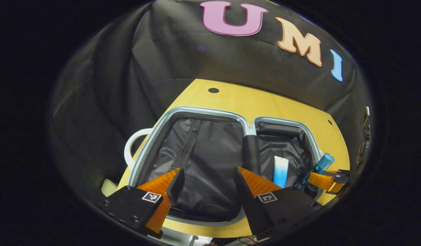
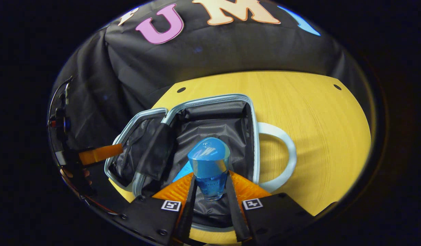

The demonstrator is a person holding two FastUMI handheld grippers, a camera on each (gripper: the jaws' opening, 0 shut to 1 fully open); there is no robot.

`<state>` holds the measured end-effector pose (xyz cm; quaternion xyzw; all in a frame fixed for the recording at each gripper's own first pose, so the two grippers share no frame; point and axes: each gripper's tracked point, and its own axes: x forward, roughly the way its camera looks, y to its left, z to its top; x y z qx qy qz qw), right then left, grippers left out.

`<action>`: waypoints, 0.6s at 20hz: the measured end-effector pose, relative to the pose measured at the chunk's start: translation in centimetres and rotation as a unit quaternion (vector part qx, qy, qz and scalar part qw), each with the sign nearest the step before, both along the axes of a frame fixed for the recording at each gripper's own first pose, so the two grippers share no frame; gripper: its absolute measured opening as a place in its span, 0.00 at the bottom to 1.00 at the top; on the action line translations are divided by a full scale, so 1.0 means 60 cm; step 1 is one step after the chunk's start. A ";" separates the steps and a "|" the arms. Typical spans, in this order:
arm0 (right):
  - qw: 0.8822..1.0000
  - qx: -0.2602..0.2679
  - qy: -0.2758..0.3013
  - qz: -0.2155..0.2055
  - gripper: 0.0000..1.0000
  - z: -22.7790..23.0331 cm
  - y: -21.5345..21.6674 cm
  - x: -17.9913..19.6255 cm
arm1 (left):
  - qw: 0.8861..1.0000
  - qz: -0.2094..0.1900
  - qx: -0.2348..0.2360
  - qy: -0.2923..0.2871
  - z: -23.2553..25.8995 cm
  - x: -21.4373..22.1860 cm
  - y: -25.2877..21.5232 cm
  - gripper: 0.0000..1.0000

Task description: First open the suitcase, pack the skin care products into it, and then close the suitcase.

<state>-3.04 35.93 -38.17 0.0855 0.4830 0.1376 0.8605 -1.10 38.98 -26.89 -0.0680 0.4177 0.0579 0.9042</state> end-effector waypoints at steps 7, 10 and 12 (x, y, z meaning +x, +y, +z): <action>0.997 0.032 -0.058 -0.032 0.93 0.065 0.023 0.061 | 0.999 0.053 -0.011 -0.003 -0.003 0.006 0.122 0.86; 0.995 0.039 -0.081 -0.041 0.98 0.092 0.023 0.070 | 0.997 0.082 0.000 0.001 -0.013 0.011 0.191 0.86; 0.994 0.025 -0.096 -0.041 0.98 0.101 0.015 0.076 | 0.995 0.098 0.000 0.005 -0.022 0.016 0.229 0.86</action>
